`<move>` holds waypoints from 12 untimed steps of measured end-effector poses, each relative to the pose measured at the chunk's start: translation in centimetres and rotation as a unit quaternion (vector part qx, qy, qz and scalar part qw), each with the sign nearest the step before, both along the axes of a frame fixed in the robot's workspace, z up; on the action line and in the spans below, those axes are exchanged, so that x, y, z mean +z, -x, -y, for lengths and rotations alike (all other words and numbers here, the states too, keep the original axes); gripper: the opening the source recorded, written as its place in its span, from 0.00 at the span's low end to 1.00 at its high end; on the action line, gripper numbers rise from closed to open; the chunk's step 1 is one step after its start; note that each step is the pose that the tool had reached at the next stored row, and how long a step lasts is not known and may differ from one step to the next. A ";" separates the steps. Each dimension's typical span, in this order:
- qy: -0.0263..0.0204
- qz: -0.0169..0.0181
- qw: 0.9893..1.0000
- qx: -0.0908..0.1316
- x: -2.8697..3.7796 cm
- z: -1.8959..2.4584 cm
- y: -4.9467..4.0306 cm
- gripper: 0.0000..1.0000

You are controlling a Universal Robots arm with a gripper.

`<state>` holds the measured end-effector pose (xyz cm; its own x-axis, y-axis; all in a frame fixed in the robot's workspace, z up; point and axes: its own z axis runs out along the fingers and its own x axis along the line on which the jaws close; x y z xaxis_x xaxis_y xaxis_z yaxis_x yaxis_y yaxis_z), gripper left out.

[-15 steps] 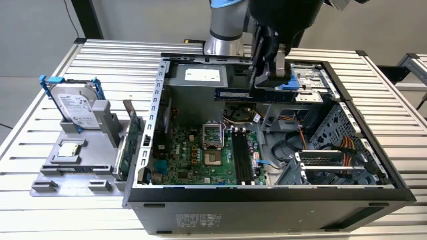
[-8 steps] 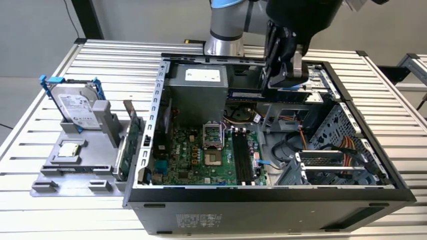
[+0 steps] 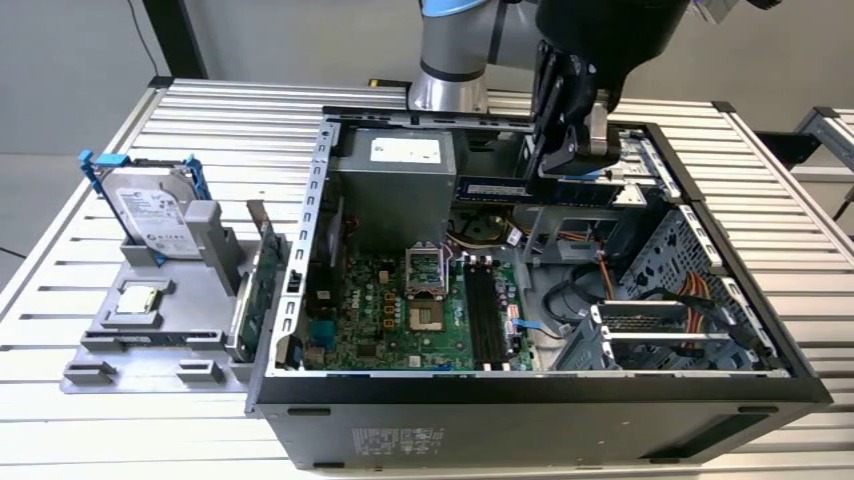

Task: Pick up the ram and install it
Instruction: 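Pick up the ram and move it above insertion slot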

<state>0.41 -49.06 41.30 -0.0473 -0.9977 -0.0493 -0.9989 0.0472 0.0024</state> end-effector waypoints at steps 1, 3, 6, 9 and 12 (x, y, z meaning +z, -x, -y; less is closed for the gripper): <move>0.000 0.000 1.000 0.000 0.00 0.00 0.00 0.00; 0.000 0.000 1.000 0.000 0.00 0.00 0.00 0.00; 0.000 0.000 1.000 0.000 0.00 0.00 0.00 0.00; 0.000 0.000 1.000 -0.001 0.00 0.00 -0.01 0.00; 0.000 0.000 1.000 -0.011 0.00 0.00 -0.01 0.00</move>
<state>0.43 -49.06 41.30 -0.0692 -0.9964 -0.0494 -0.9976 0.0691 0.0024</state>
